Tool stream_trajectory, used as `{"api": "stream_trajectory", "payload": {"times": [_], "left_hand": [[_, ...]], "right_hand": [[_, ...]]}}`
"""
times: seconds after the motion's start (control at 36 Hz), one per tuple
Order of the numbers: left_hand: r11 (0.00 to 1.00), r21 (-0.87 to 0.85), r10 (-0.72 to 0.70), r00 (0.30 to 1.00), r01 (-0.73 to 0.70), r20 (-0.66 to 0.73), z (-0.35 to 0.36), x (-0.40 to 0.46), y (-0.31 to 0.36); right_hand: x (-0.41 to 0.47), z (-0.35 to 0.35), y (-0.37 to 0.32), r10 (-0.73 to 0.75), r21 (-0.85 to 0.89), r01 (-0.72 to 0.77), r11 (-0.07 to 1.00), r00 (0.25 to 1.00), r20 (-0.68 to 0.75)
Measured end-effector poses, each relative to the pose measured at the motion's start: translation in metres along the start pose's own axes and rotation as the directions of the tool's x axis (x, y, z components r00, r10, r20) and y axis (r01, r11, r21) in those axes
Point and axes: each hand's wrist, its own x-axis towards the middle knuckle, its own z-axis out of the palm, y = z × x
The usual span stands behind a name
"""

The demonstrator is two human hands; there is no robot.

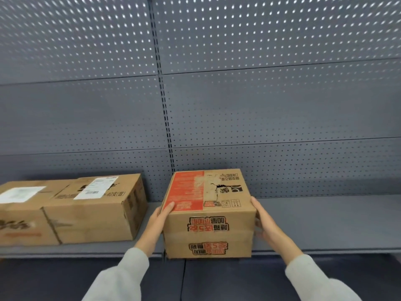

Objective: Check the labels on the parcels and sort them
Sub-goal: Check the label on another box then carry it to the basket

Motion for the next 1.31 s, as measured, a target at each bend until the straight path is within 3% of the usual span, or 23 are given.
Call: {"api": "stream_trajectory", "payload": {"times": [0.17, 0.28, 0.47, 0.61, 0.78, 1.0, 1.31], "left_hand": [[0.996, -0.084, 0.004, 0.998, -0.010, -0.069, 0.009, -0.020, -0.014], [0.988, -0.139, -0.086, 0.992, 0.072, -0.092, 0.005, -0.020, -0.043], [0.983, -0.134, -0.135, 0.989, 0.125, -0.064, 0.023, -0.030, -0.060], [0.993, -0.094, -0.075, 0.995, 0.069, -0.062, 0.027, -0.041, -0.065], [0.975, -0.223, -0.030, 0.993, 0.004, -0.111, 0.026, -0.053, -0.043], [0.961, -0.184, 0.198, 0.978, -0.207, -0.066, 0.016, -0.056, -0.022], [0.946, -0.182, 0.277, 0.961, -0.268, 0.024, 0.017, -0.059, -0.010]], "right_hand": [[0.000, -0.009, 0.017, -0.015, 0.009, 0.015, 1.000, 0.999, 0.030], [0.005, -0.021, 0.050, -0.046, -0.215, 0.048, 0.976, 0.999, 0.014], [-0.006, -0.027, 0.083, -0.044, -0.453, 0.120, 0.883, 0.984, 0.173], [-0.013, -0.029, 0.079, -0.100, -0.392, 0.173, 0.904, 0.975, 0.200], [-0.026, -0.027, 0.052, -0.244, -0.337, 0.302, 0.892, 0.948, 0.205], [-0.047, -0.015, -0.013, -0.425, -0.289, 0.441, 0.850, 0.897, 0.117], [-0.052, -0.013, -0.031, -0.431, -0.327, 0.448, 0.832, 0.893, 0.129]]}}
